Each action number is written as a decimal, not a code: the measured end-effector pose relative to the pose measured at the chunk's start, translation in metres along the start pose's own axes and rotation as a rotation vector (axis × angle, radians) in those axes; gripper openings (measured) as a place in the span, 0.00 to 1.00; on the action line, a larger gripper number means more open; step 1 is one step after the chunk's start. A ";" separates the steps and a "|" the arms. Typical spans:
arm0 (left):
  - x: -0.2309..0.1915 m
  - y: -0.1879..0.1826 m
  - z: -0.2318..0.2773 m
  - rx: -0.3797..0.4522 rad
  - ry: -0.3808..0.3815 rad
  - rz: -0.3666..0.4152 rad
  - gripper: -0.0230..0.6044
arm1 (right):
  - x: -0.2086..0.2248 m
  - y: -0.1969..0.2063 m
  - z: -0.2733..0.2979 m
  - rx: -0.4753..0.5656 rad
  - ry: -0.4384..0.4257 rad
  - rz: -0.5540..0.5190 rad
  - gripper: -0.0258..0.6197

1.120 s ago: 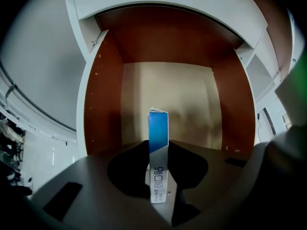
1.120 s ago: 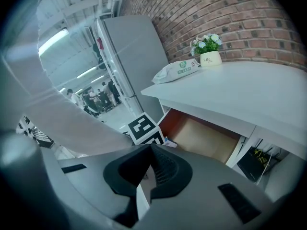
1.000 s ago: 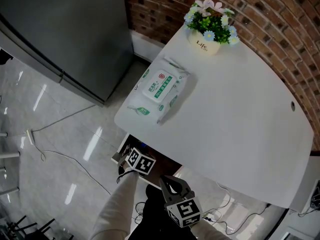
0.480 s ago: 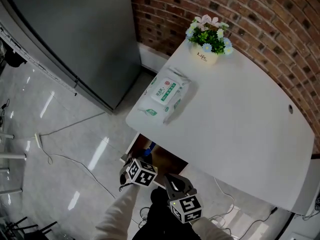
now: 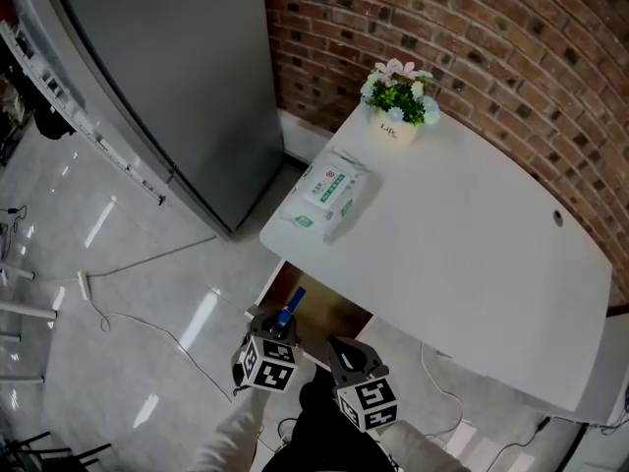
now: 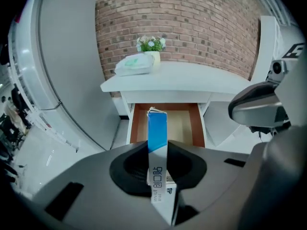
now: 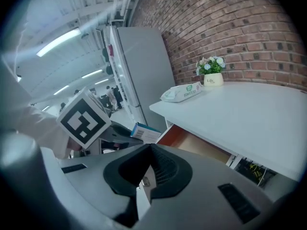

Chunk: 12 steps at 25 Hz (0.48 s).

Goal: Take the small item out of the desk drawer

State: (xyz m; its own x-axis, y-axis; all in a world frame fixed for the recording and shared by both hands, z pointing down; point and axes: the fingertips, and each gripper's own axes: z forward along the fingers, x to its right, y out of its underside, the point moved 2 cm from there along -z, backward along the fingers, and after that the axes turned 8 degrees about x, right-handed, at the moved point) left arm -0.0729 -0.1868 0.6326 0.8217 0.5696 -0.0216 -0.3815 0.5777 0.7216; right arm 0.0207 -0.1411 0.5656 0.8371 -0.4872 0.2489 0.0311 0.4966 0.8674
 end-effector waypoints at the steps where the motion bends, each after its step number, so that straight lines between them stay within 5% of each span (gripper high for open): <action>1: 0.000 -0.004 -0.008 0.018 -0.007 -0.008 0.16 | -0.002 -0.003 -0.002 0.008 0.000 -0.004 0.08; 12: -0.002 -0.041 -0.094 0.236 -0.092 -0.068 0.16 | -0.014 -0.042 -0.025 0.110 0.026 -0.046 0.08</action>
State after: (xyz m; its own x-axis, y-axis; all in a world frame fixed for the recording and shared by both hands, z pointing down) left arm -0.0987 -0.1565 0.5375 0.8814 0.4719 -0.0204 -0.2235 0.4547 0.8621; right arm 0.0218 -0.1371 0.5149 0.8500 -0.4883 0.1974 0.0110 0.3912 0.9203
